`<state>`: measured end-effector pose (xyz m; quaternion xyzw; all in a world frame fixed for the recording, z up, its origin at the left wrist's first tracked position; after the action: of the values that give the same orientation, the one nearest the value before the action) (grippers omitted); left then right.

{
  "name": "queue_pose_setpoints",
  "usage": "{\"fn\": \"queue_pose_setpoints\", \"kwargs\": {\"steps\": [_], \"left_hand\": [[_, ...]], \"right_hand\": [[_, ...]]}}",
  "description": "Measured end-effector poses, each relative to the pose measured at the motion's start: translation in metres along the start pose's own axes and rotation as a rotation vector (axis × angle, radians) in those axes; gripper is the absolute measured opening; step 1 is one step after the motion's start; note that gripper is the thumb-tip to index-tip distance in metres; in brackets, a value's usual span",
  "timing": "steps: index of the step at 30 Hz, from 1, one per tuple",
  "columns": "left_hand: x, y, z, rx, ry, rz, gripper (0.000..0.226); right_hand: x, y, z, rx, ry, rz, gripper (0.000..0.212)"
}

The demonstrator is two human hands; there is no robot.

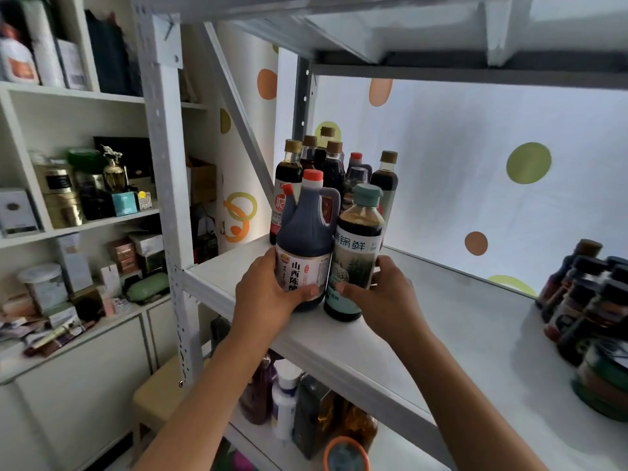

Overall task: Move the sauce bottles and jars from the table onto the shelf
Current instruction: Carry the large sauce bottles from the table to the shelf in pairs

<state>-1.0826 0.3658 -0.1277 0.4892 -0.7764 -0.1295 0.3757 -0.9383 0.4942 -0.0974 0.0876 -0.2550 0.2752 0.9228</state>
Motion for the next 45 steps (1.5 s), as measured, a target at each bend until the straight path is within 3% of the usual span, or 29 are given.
{"fn": "queue_pose_setpoints", "kwargs": {"steps": [12, 21, 33, 45], "left_hand": [[-0.038, 0.079, 0.028, 0.024, -0.121, 0.071, 0.086], [-0.060, 0.101, 0.036, 0.025, -0.072, -0.051, 0.083], [-0.082, 0.111, 0.056, -0.040, 0.004, -0.069, 0.066], [-0.091, 0.114, 0.060, -0.056, 0.085, -0.052, 0.080]], "right_hand": [[-0.030, 0.069, 0.008, 0.003, 0.073, -0.136, 0.042], [-0.047, 0.094, 0.002, -0.006, 0.077, -0.232, 0.037], [-0.059, 0.120, -0.023, 0.047, 0.122, -0.201, 0.045], [-0.060, 0.127, -0.028, 0.051, 0.153, -0.226, 0.034]]}}
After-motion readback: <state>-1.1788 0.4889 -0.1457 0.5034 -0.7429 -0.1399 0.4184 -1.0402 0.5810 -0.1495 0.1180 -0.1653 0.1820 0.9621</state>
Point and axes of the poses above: each hand's wrist, its own y-axis towards the middle knuckle, its own x-axis out of the back of the hand, z = x × y, the point moved 5 cm from there along y, towards the middle knuckle, and after that the axes turned 11 degrees about -x, right-handed, at the moved point
